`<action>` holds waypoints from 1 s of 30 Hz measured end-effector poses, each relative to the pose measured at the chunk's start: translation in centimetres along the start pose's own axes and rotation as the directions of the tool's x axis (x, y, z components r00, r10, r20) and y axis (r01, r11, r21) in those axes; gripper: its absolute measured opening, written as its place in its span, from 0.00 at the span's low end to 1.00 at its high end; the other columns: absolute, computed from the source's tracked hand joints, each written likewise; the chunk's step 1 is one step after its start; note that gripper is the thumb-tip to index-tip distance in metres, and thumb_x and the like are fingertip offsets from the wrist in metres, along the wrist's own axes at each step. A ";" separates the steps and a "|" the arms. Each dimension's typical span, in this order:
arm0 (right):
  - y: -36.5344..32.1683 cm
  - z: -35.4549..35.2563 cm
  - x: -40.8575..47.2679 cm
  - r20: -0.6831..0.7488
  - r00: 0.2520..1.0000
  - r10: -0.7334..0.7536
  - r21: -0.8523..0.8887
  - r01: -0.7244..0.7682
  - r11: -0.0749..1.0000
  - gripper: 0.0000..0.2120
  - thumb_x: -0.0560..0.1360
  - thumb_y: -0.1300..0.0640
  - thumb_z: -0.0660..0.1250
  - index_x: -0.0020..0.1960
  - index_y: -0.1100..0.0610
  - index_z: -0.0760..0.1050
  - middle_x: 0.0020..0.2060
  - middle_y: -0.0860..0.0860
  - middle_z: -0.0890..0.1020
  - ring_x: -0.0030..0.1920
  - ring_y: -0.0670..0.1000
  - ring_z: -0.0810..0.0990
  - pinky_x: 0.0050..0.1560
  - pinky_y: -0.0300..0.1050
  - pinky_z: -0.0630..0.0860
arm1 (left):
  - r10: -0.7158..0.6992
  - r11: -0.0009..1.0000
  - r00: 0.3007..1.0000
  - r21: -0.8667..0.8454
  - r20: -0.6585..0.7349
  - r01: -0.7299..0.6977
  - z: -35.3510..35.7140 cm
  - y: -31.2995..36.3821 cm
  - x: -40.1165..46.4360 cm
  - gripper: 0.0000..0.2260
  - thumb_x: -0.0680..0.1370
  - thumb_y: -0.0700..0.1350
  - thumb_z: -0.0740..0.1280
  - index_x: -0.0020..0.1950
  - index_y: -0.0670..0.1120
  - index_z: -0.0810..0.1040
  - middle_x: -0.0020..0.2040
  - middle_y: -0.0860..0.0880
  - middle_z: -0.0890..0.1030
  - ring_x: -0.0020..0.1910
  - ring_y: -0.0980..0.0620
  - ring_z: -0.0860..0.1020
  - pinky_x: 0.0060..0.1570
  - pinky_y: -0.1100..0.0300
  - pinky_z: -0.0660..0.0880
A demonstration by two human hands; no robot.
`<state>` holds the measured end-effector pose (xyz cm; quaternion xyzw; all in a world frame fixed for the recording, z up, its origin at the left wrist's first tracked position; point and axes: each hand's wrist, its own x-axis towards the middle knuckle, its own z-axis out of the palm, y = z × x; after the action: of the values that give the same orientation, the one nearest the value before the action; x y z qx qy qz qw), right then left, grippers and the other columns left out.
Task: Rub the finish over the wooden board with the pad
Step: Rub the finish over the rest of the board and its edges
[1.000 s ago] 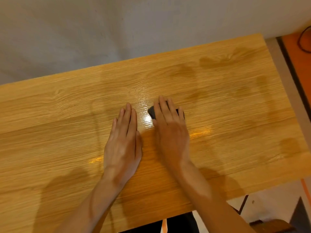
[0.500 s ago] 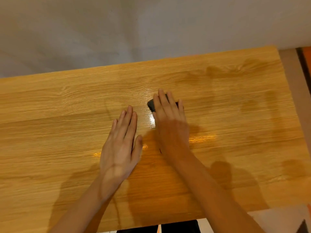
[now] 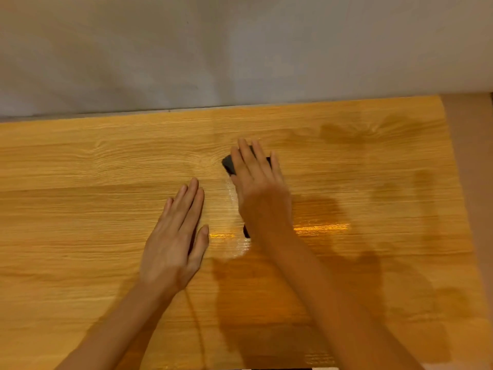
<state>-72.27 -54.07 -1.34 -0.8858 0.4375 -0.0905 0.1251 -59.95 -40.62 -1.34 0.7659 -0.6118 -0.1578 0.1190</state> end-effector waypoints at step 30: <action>6.8 -2.1 0.1 0.053 0.997 0.047 0.003 -0.047 0.999 0.28 0.79 0.60 0.65 0.76 0.58 0.59 0.76 0.55 0.61 0.76 0.58 0.57 0.76 0.58 0.53 | -0.184 0.982 0.968 0.008 -0.170 0.188 1.7 4.2 10.2 0.25 0.85 0.45 0.49 0.81 0.40 0.51 0.82 0.45 0.50 0.81 0.50 0.47 0.79 0.58 0.42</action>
<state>-77.89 -58.41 -1.35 -0.8771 0.4546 -0.0649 0.1406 -62.31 -51.49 -2.31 0.8319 -0.5268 -0.0957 0.1456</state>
